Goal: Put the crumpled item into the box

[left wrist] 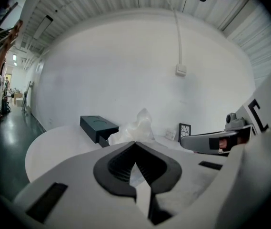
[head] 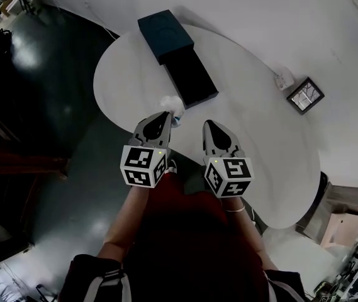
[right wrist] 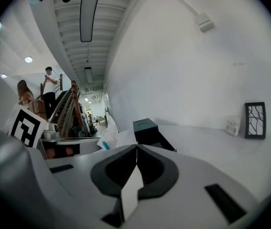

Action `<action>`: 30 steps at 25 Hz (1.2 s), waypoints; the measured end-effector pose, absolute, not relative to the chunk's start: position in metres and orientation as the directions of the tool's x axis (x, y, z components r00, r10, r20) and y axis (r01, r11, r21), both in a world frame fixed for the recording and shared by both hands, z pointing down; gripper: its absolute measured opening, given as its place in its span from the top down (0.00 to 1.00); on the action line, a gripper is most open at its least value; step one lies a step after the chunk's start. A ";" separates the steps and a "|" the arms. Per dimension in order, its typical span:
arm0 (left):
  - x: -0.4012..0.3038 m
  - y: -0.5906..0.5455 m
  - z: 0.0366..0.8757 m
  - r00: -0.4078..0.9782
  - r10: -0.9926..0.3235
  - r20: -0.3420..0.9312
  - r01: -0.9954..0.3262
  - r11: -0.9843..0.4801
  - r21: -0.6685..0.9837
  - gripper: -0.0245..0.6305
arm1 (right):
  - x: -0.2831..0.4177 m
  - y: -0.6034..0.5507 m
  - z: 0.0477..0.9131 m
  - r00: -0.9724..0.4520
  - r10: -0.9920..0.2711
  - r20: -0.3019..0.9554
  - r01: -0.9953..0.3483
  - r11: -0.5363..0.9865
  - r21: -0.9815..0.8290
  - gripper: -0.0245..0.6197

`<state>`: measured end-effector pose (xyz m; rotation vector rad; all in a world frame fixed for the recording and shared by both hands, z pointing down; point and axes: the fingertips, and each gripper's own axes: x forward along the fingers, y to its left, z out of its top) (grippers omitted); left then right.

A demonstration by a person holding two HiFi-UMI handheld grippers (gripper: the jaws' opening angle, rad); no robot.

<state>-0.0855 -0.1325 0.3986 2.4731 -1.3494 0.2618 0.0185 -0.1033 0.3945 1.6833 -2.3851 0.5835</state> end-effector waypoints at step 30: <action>-0.052 -0.228 0.412 0.649 -0.679 0.343 -0.755 -0.629 0.183 0.93 | 0.042 -0.178 0.404 -0.194 -0.906 0.377 -0.969 0.119 -0.215 0.94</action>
